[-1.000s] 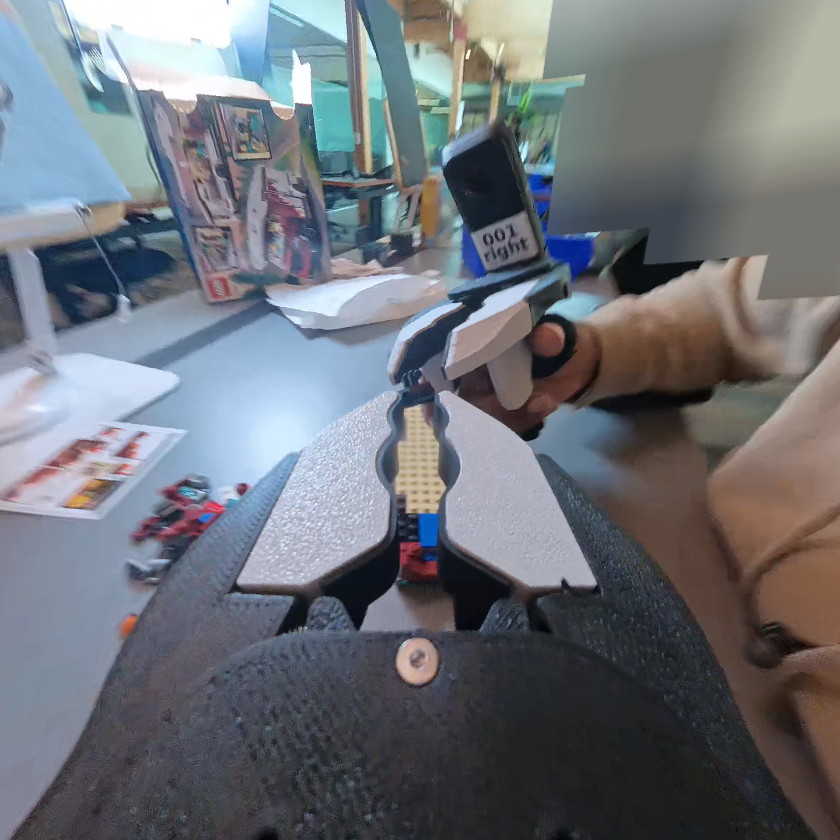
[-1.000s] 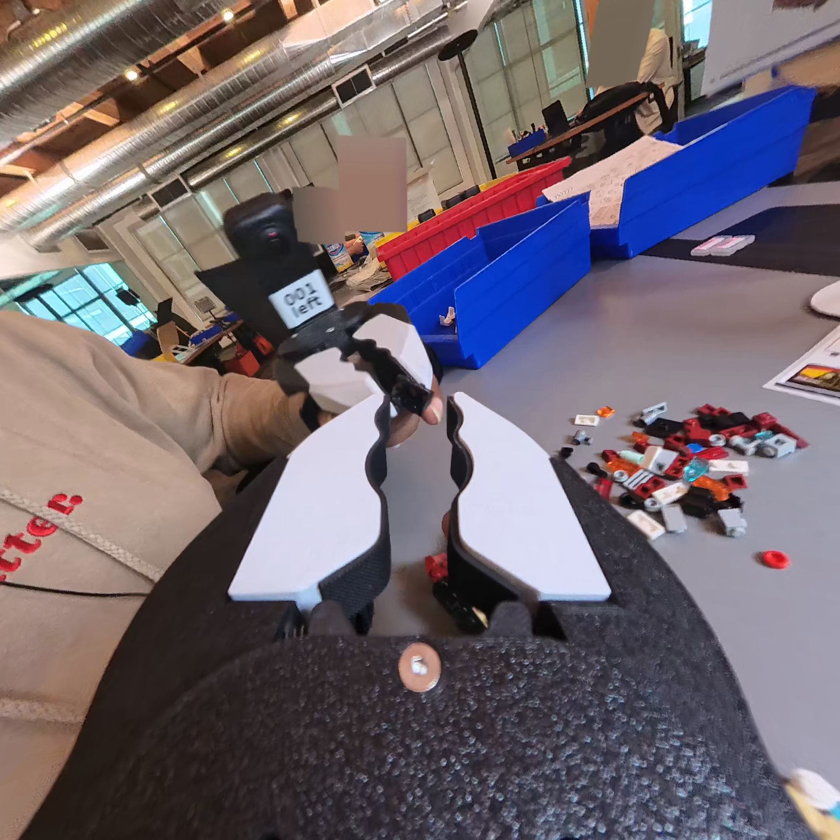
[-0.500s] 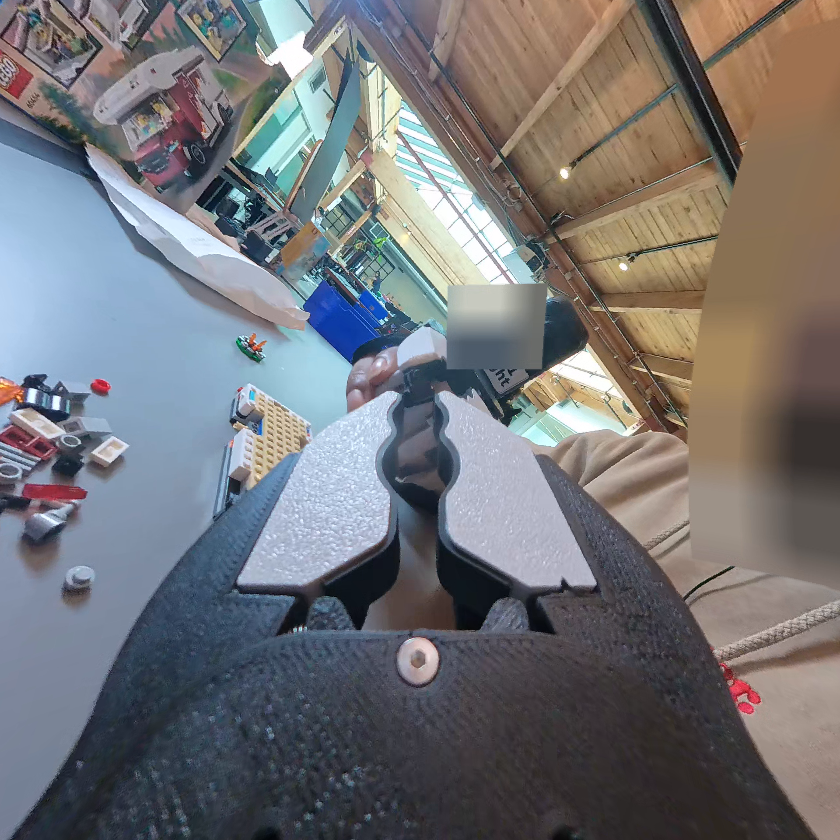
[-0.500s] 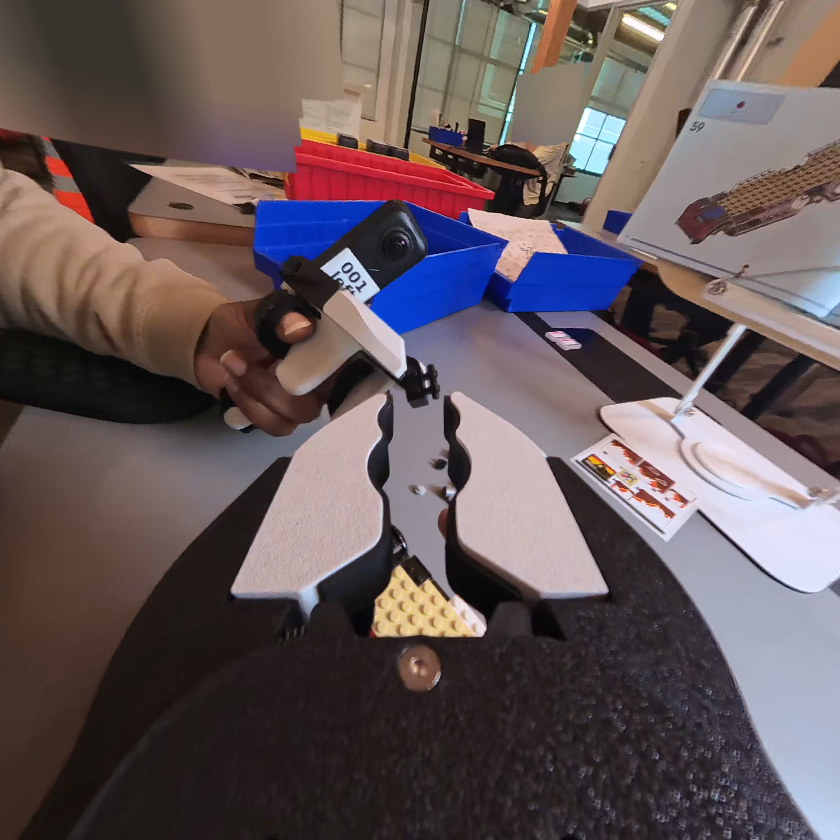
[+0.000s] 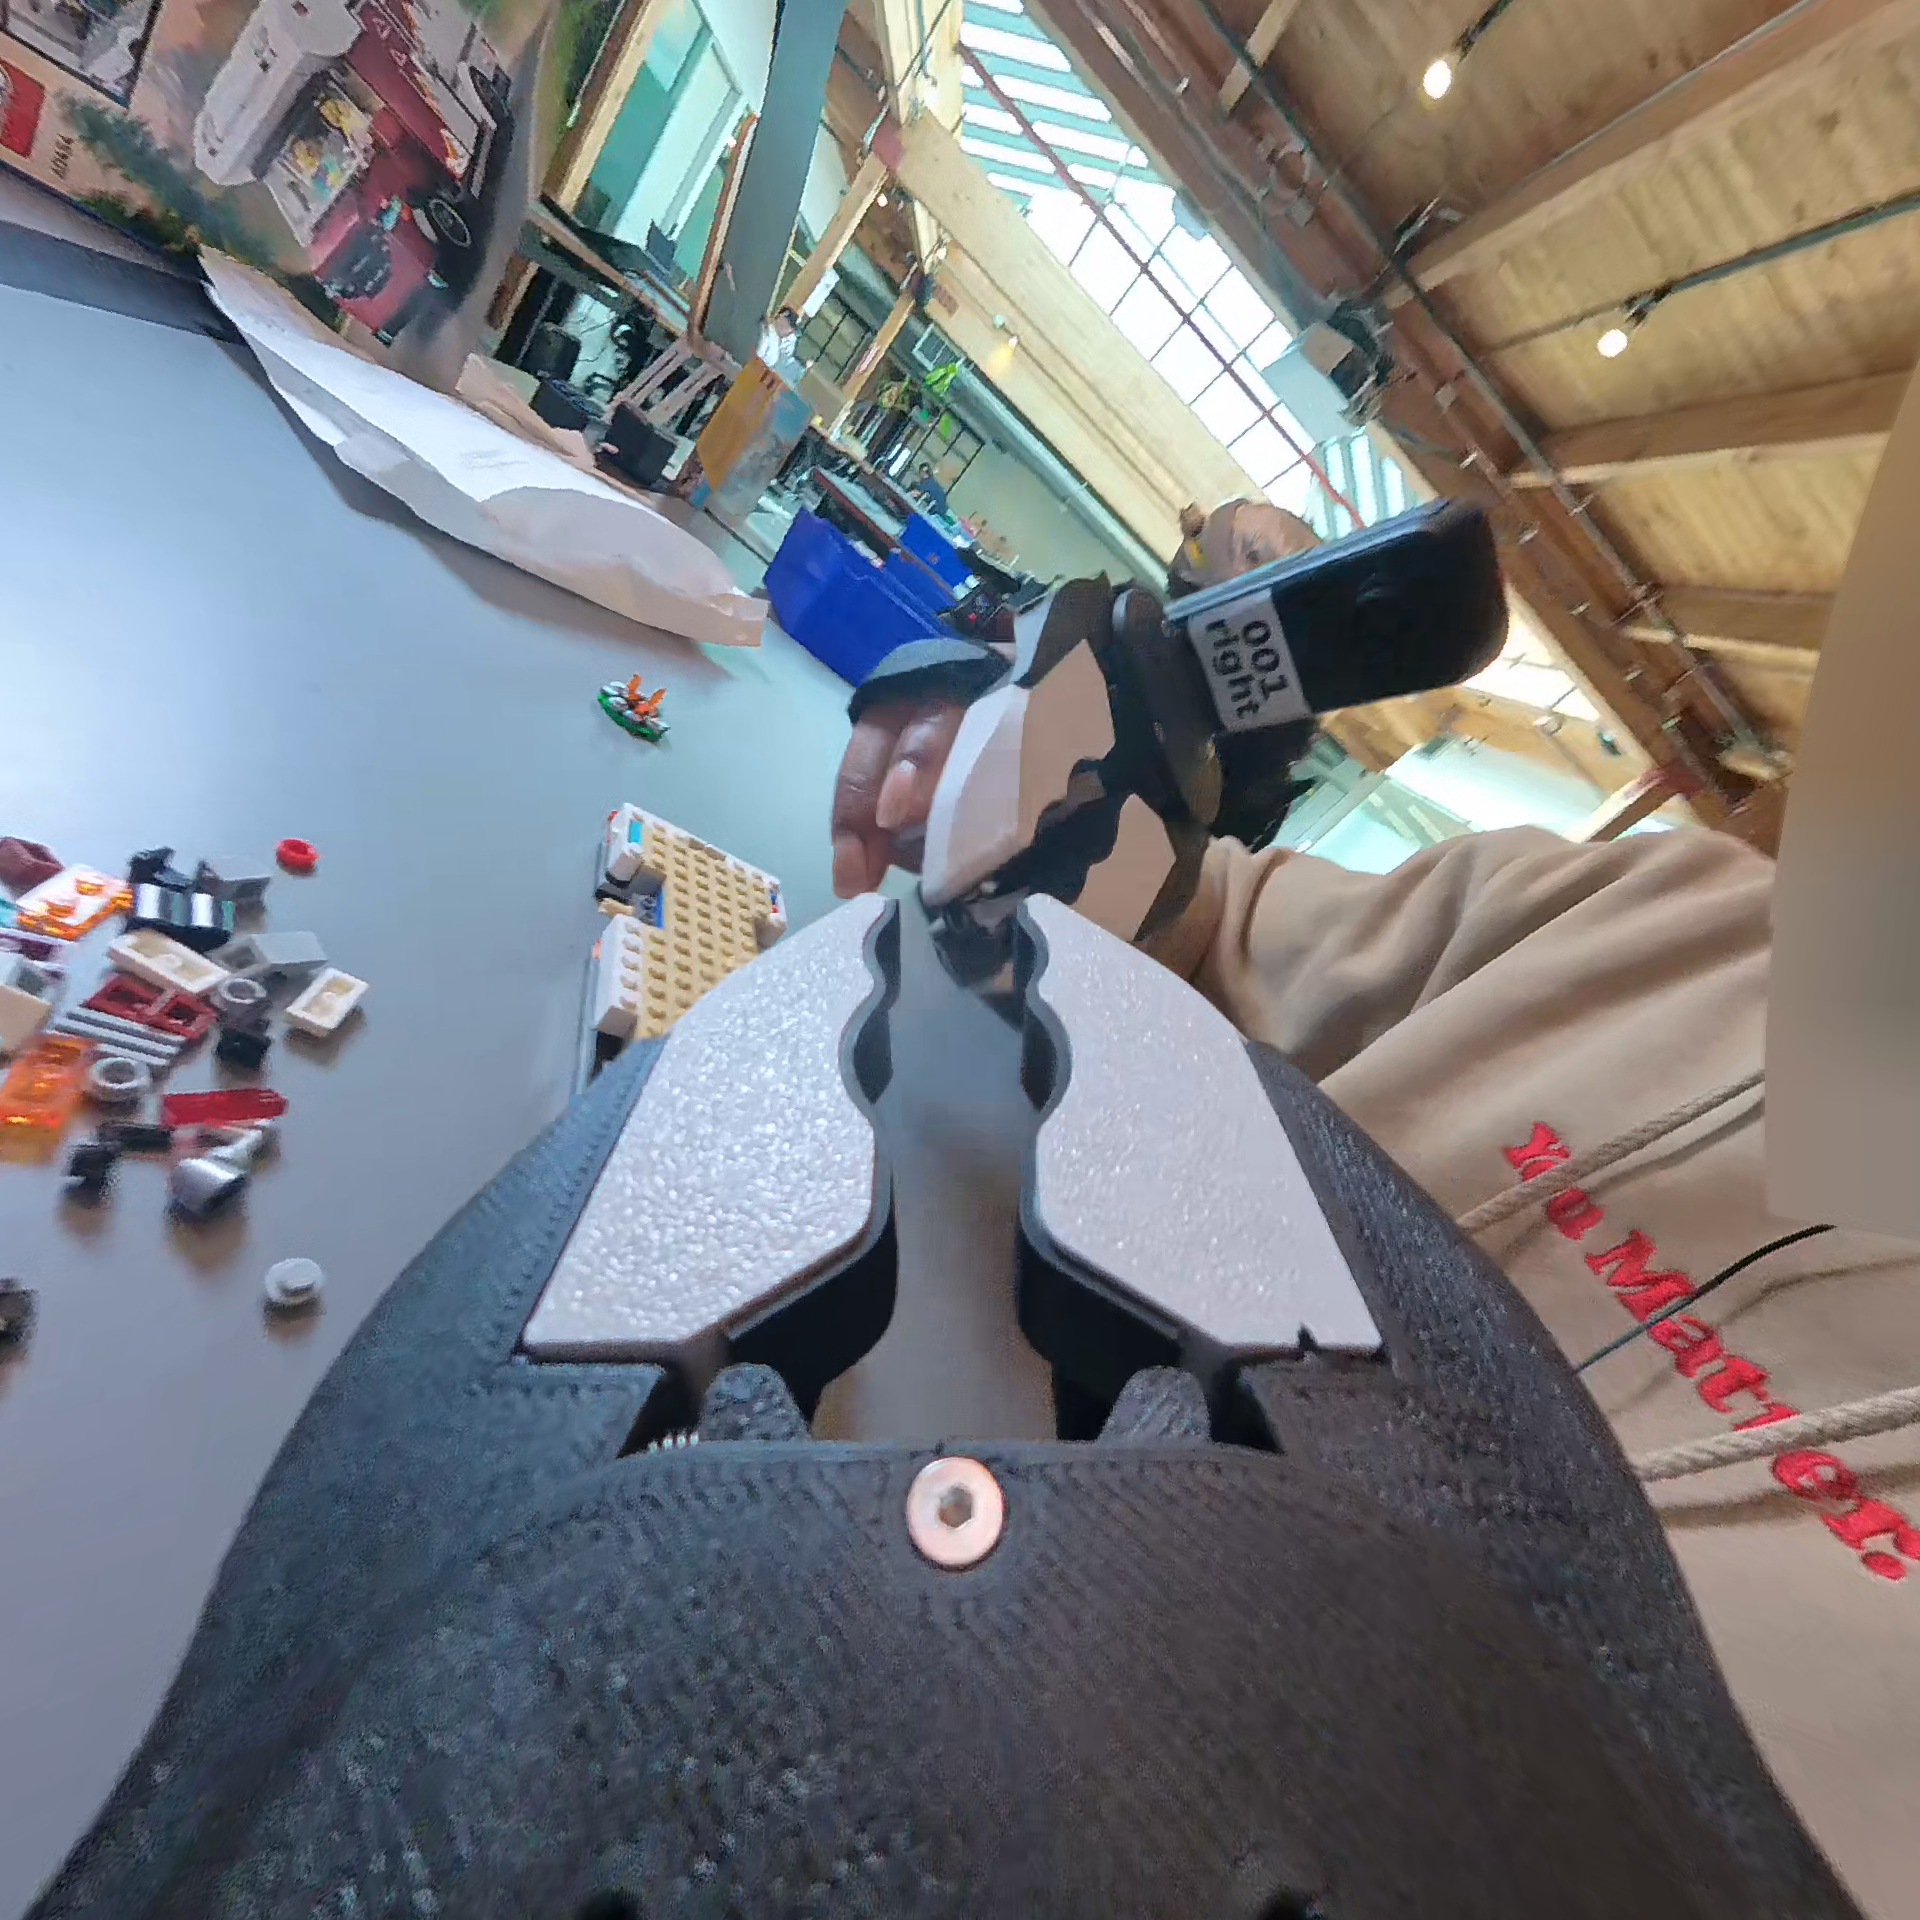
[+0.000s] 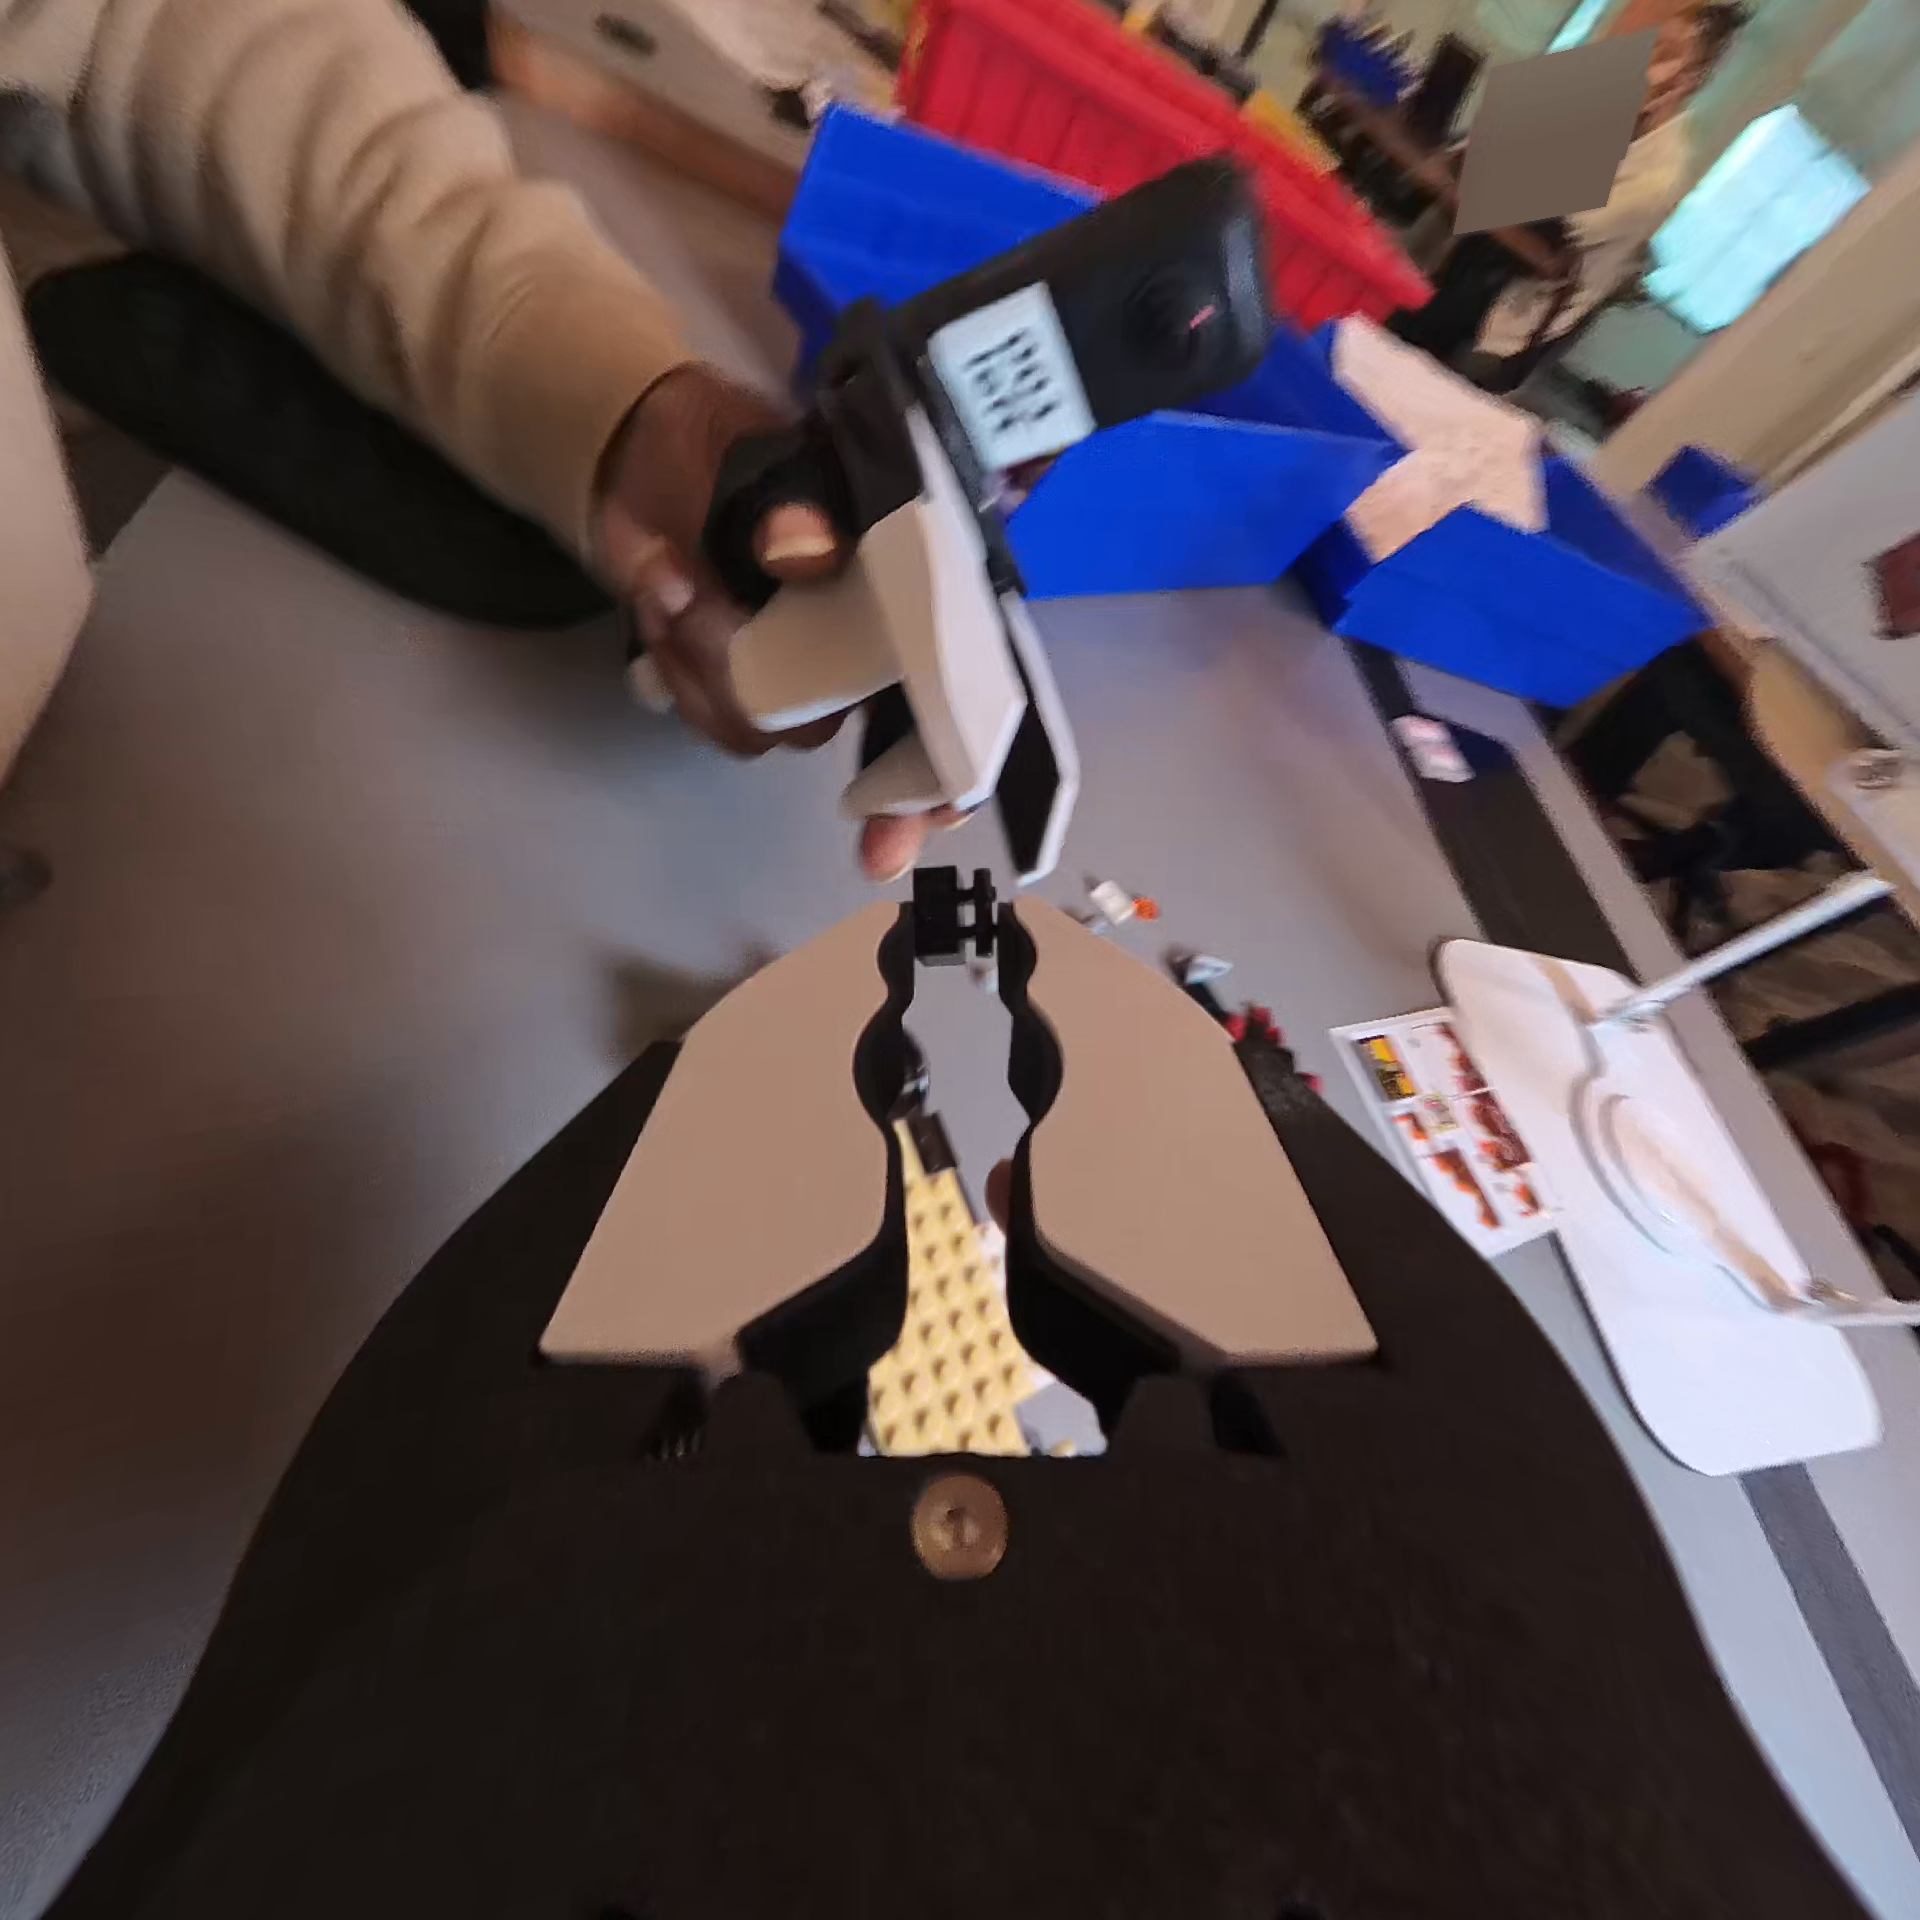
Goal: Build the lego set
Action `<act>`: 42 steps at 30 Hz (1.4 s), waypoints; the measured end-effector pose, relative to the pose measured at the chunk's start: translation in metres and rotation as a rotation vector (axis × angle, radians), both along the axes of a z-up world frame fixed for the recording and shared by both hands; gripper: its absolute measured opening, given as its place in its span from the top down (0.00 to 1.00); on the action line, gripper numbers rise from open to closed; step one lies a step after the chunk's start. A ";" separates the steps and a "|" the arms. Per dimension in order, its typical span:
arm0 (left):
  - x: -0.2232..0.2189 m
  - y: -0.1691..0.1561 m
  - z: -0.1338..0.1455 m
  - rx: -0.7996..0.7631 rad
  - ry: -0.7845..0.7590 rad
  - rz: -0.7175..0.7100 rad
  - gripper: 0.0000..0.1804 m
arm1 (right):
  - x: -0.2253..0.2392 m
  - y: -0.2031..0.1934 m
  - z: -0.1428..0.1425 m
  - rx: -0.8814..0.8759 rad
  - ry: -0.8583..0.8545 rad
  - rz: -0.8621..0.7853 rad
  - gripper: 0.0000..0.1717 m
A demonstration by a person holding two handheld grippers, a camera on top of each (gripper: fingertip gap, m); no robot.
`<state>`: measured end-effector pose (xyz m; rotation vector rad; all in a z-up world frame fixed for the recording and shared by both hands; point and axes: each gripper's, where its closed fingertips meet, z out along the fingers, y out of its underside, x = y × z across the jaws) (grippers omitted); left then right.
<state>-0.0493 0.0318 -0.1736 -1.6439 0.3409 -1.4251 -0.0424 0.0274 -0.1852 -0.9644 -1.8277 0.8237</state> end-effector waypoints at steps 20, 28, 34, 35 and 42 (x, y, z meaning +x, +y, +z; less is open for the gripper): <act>-0.049 0.024 -0.046 0.162 0.600 0.197 0.92 | 0.004 -0.083 -0.099 0.391 -0.925 0.697 0.91; -0.048 0.020 -0.044 0.186 0.618 0.181 0.92 | -0.005 -0.079 -0.078 0.296 -0.850 0.608 0.80; -0.045 0.011 -0.050 0.205 0.681 0.111 0.92 | 0.006 -0.053 -0.046 0.085 -0.708 0.389 0.77; -0.044 0.009 -0.051 0.213 0.702 0.093 0.92 | 0.011 -0.043 -0.045 0.077 -0.690 0.336 0.76; -0.037 -0.009 -0.070 0.224 0.807 -0.061 0.83 | 0.043 0.029 -0.077 0.111 -0.748 0.064 0.59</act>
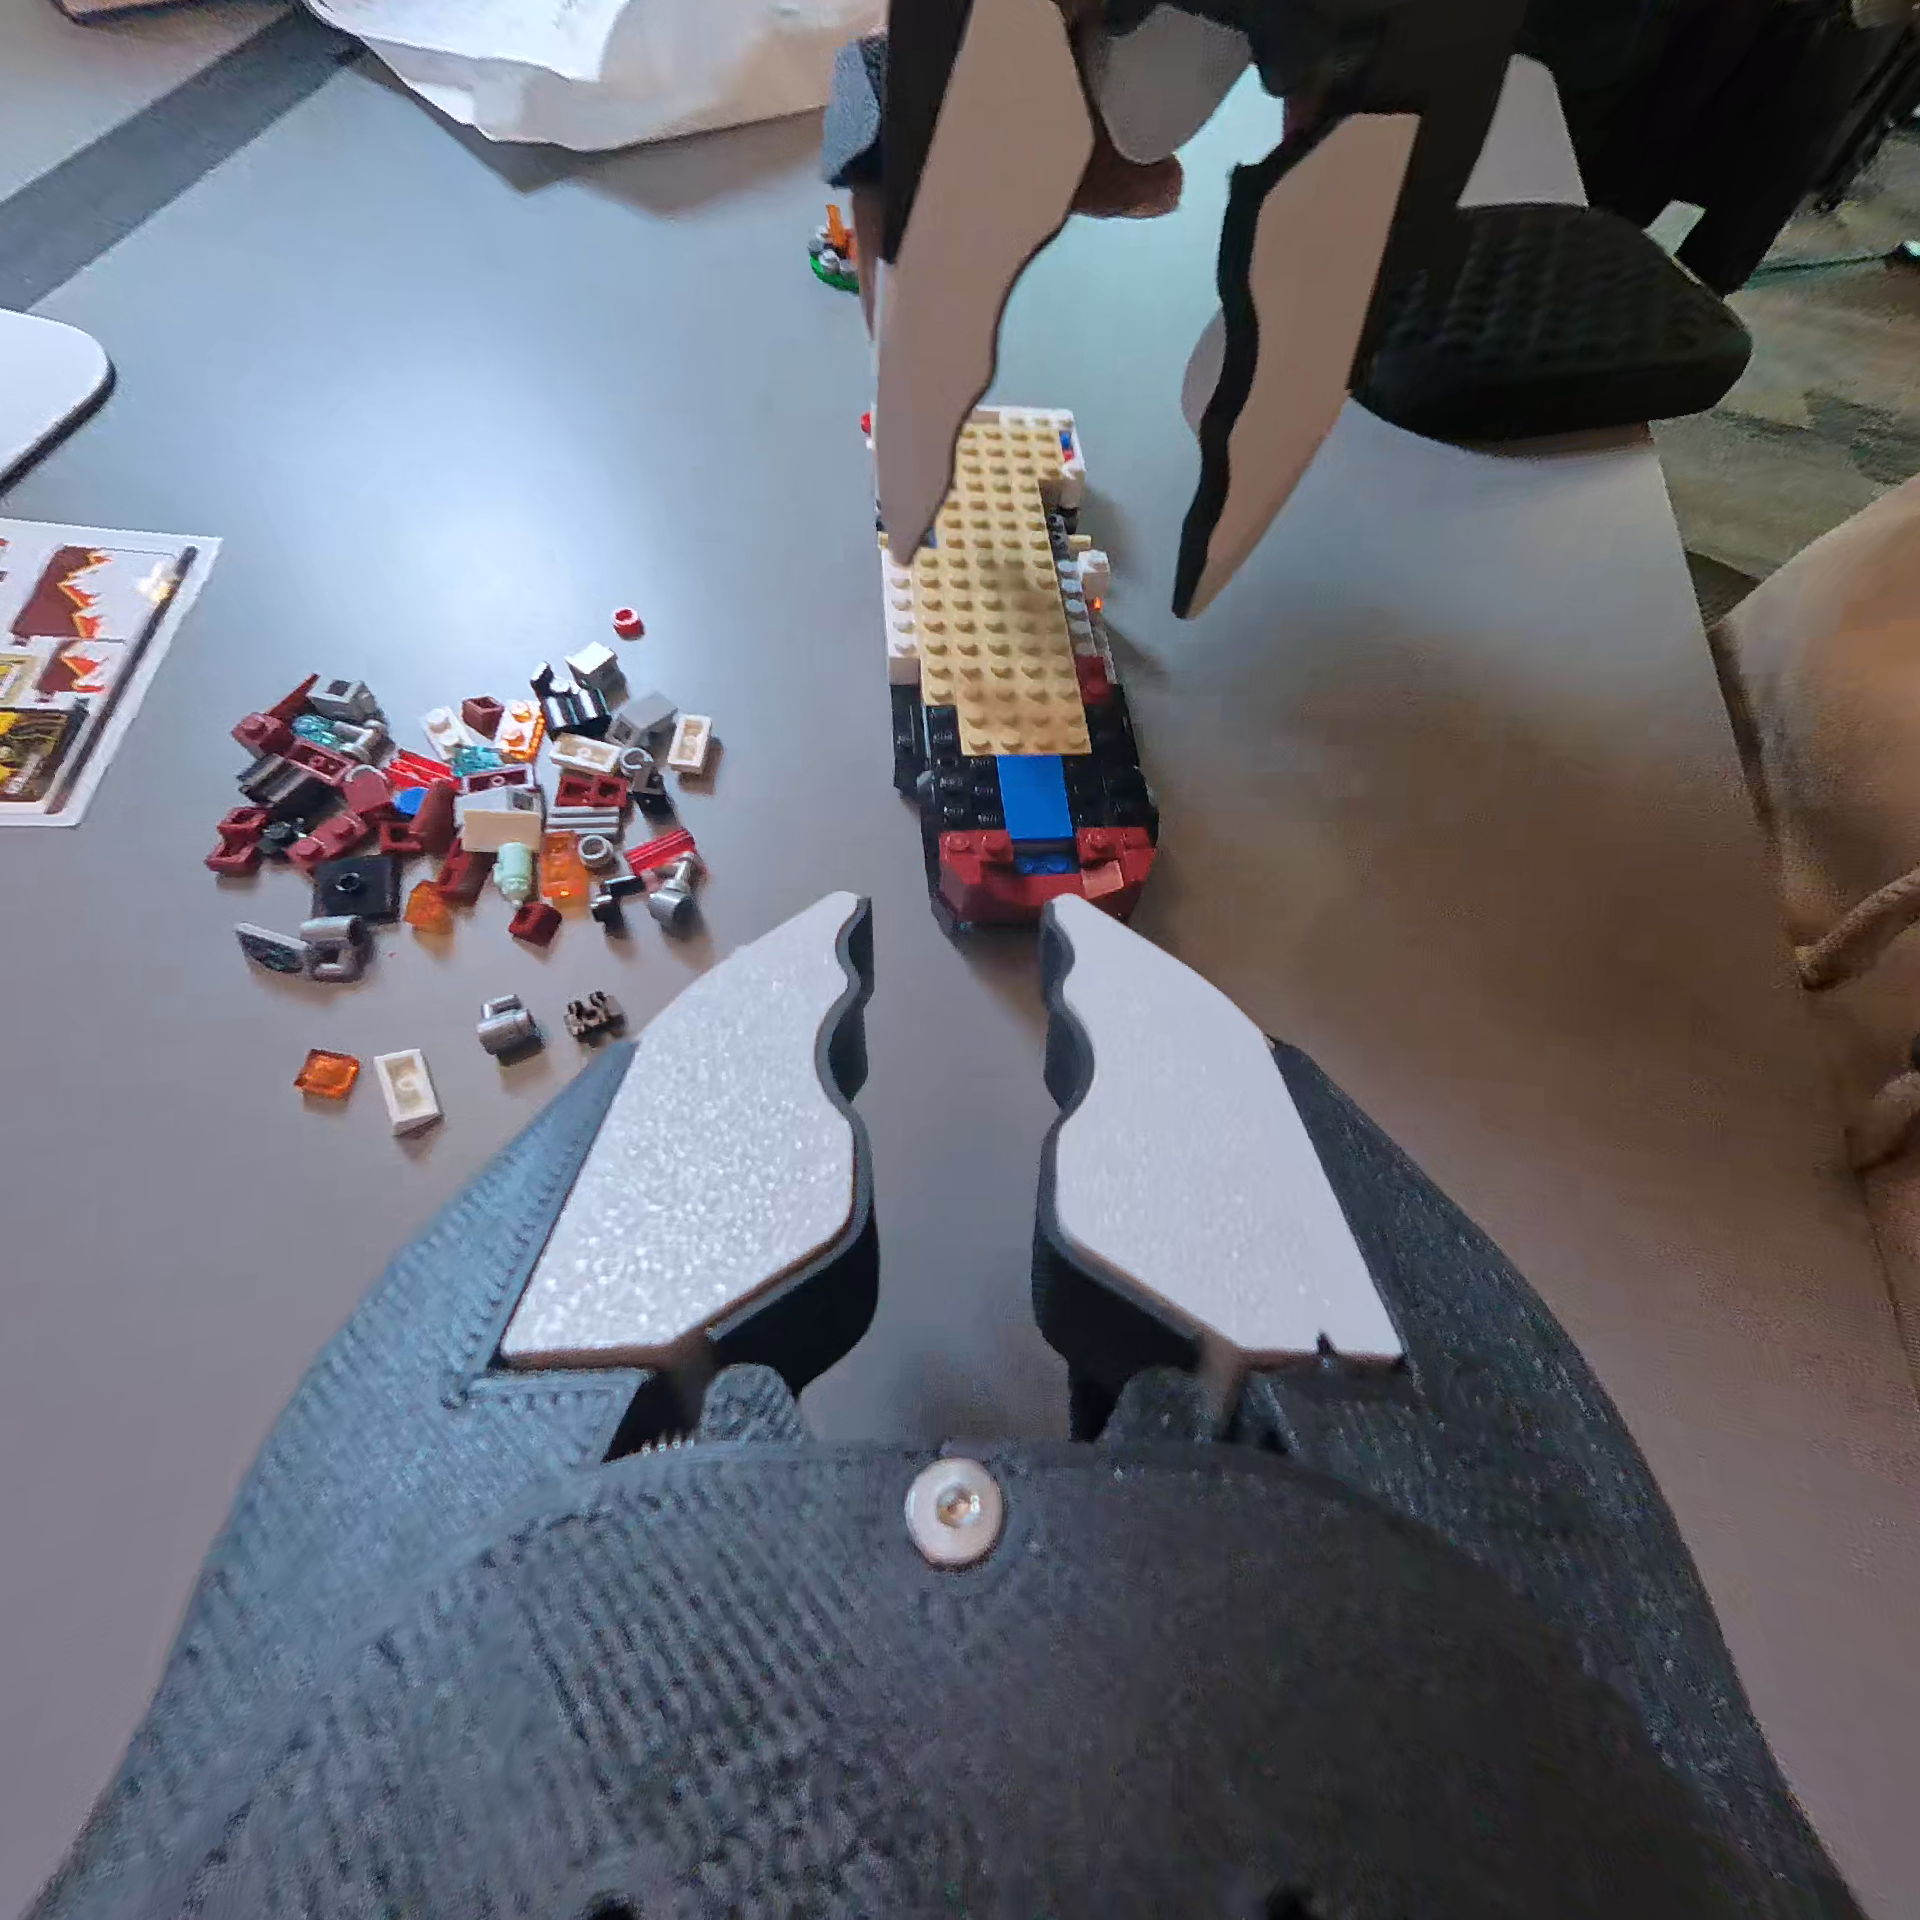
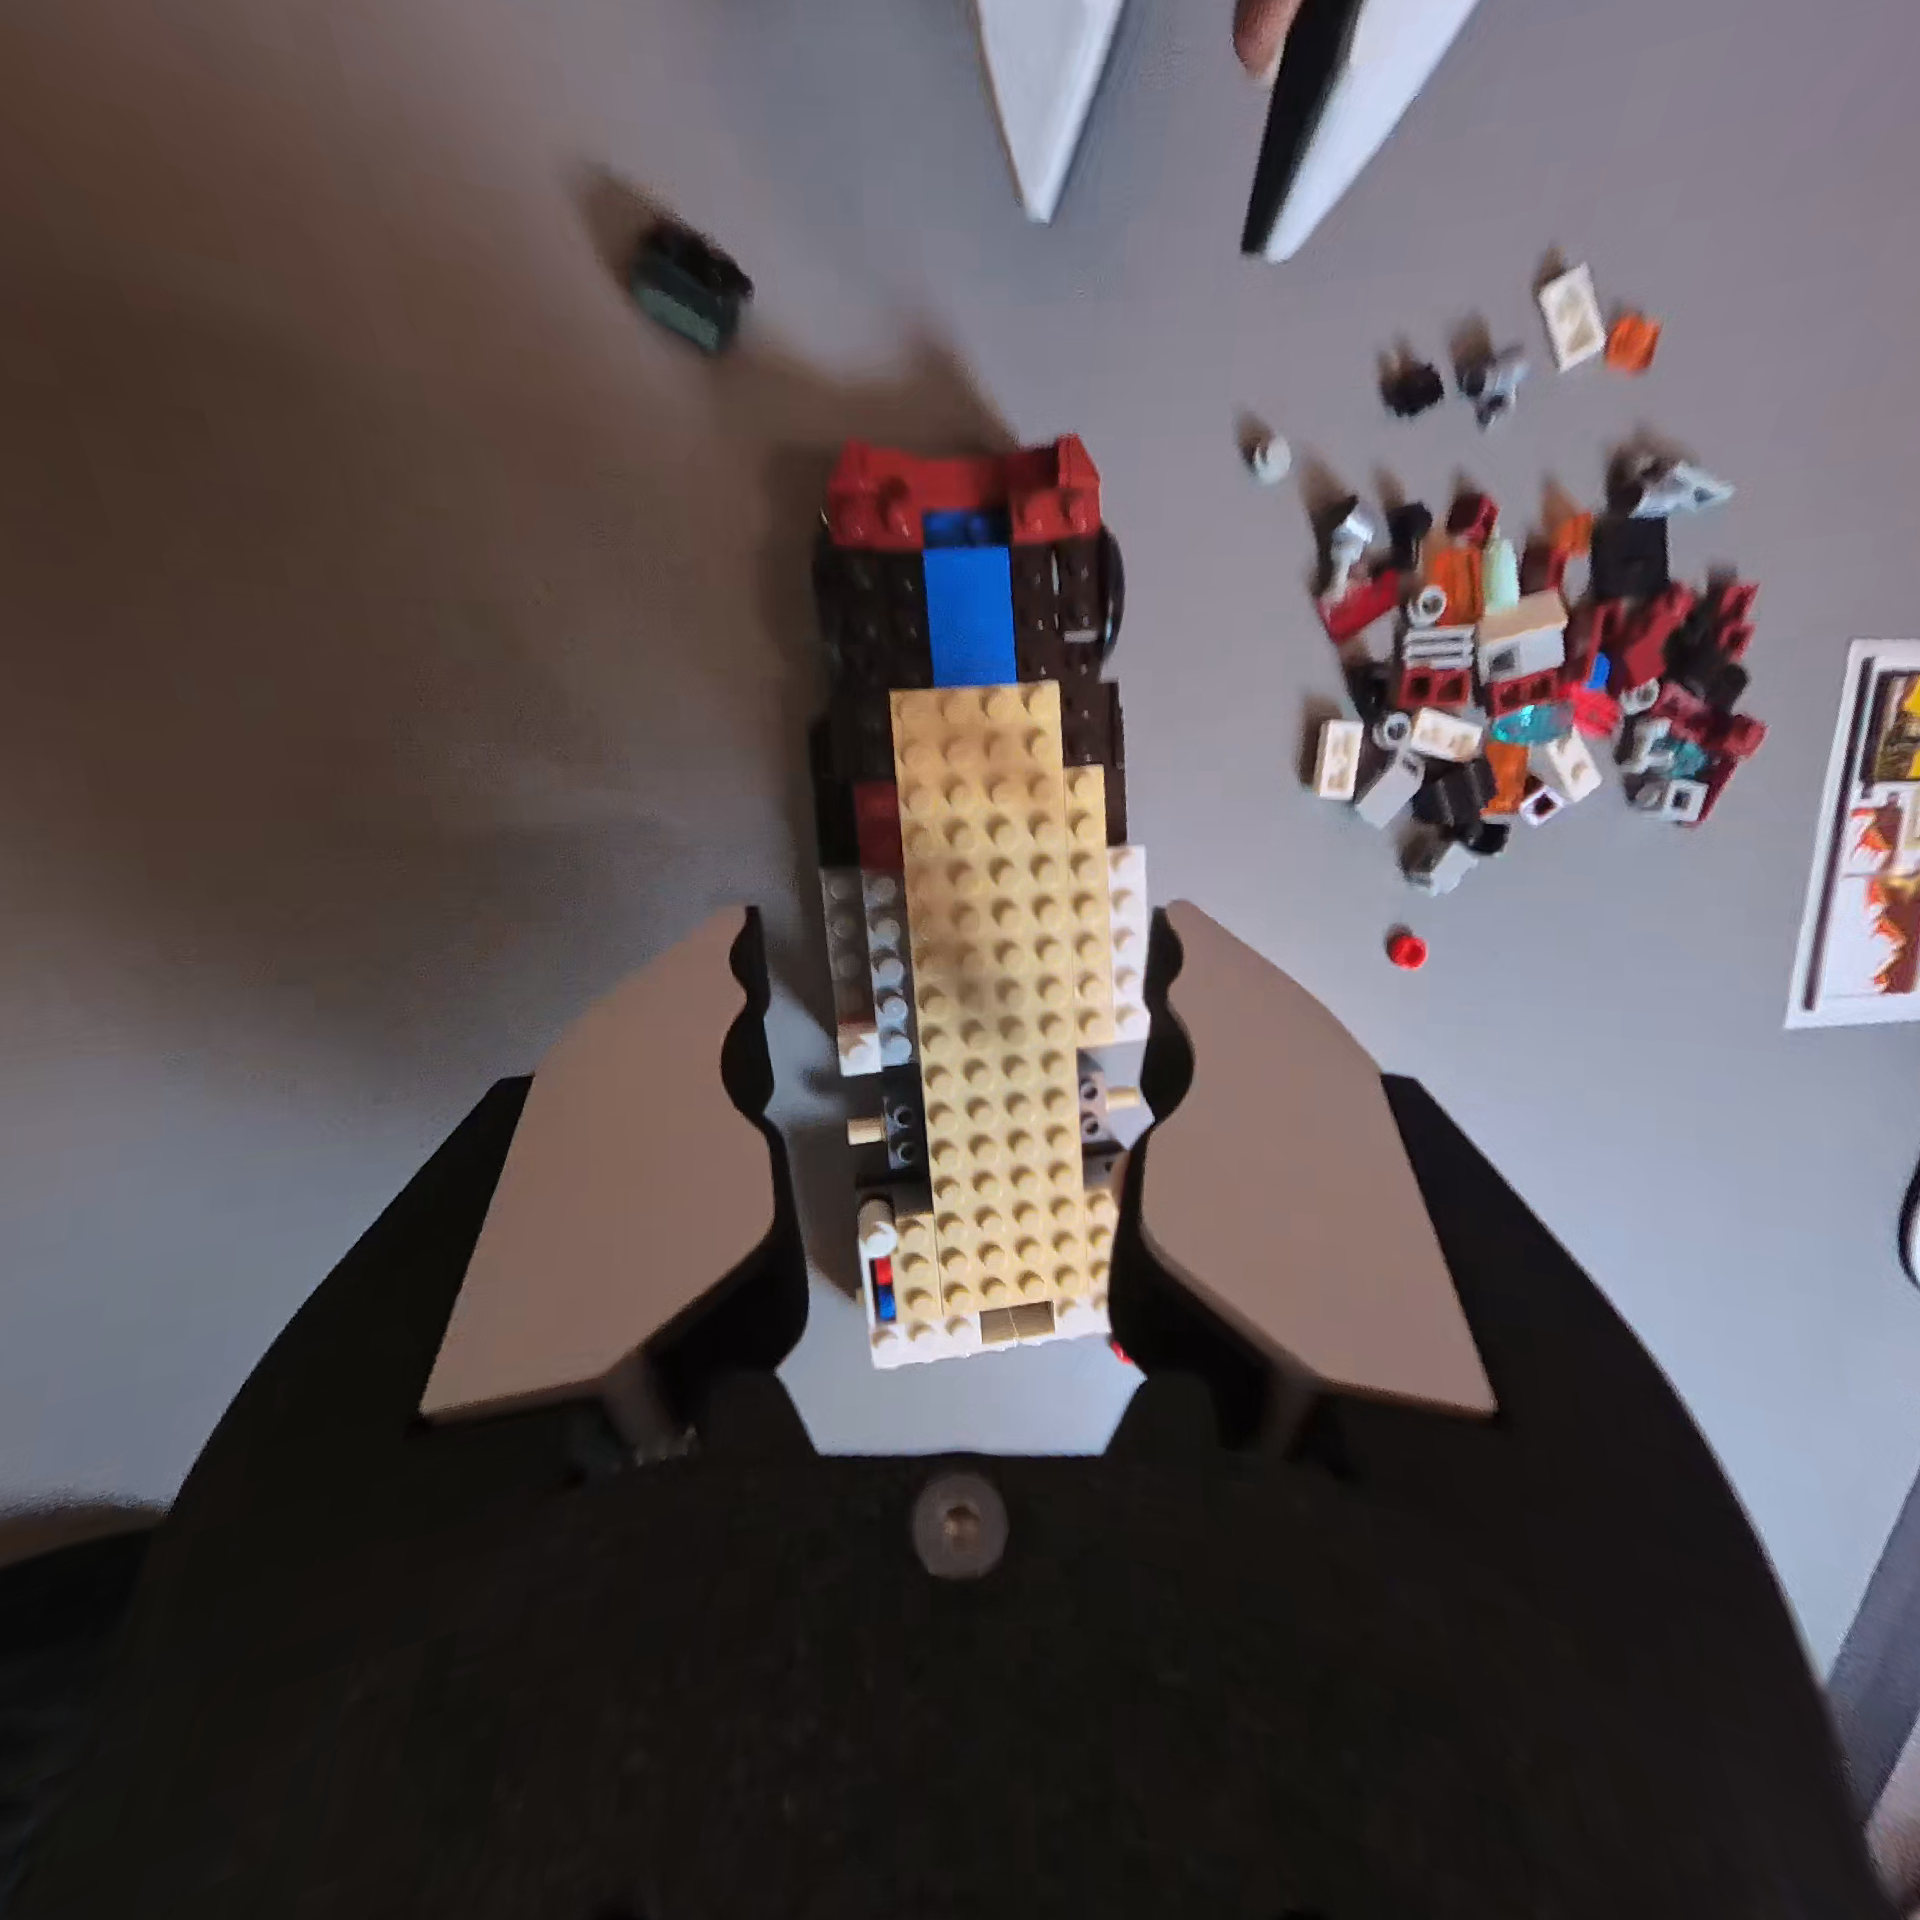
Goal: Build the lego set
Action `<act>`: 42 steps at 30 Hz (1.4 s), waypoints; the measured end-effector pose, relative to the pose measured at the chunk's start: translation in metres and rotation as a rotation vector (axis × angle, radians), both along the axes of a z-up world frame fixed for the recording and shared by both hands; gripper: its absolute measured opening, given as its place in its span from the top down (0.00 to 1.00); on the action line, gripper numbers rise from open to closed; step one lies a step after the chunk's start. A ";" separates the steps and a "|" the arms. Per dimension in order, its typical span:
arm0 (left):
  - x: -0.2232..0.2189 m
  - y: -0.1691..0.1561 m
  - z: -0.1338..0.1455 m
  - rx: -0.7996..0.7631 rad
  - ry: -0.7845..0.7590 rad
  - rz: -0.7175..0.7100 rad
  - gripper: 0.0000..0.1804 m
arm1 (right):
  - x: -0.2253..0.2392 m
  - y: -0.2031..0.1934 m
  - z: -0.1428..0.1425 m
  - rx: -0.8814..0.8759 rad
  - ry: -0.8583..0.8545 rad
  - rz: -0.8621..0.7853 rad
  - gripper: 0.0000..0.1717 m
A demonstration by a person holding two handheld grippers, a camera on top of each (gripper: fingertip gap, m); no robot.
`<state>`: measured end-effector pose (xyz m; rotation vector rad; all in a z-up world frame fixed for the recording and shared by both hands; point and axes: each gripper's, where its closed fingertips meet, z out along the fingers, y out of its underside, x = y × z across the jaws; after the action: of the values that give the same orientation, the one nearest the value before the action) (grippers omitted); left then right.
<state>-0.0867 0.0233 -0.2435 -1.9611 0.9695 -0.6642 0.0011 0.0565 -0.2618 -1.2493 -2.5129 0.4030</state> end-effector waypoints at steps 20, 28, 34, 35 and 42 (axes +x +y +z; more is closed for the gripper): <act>0.017 -0.065 -0.029 -0.082 0.191 -0.356 0.80 | 0.000 0.015 0.003 0.173 -0.107 0.252 0.67; 0.029 -0.068 -0.042 -0.032 0.308 -0.394 0.87 | 0.015 0.006 0.021 -0.038 0.107 0.028 0.68; 0.037 -0.060 -0.038 0.019 0.310 -0.345 0.91 | -0.002 -0.056 0.040 -0.238 0.341 -0.009 0.75; 0.039 -0.059 -0.033 0.026 0.289 -0.337 0.91 | -0.007 -0.065 0.041 -0.246 0.386 -0.018 0.77; 0.054 -0.061 0.003 0.002 0.059 -0.323 0.91 | -0.026 -0.098 0.042 -0.061 0.595 0.109 0.85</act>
<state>-0.0331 -0.0376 -0.2409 -1.8477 1.3387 -0.7856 -0.0254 -0.0412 -0.2196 -0.8465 -2.0675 0.7561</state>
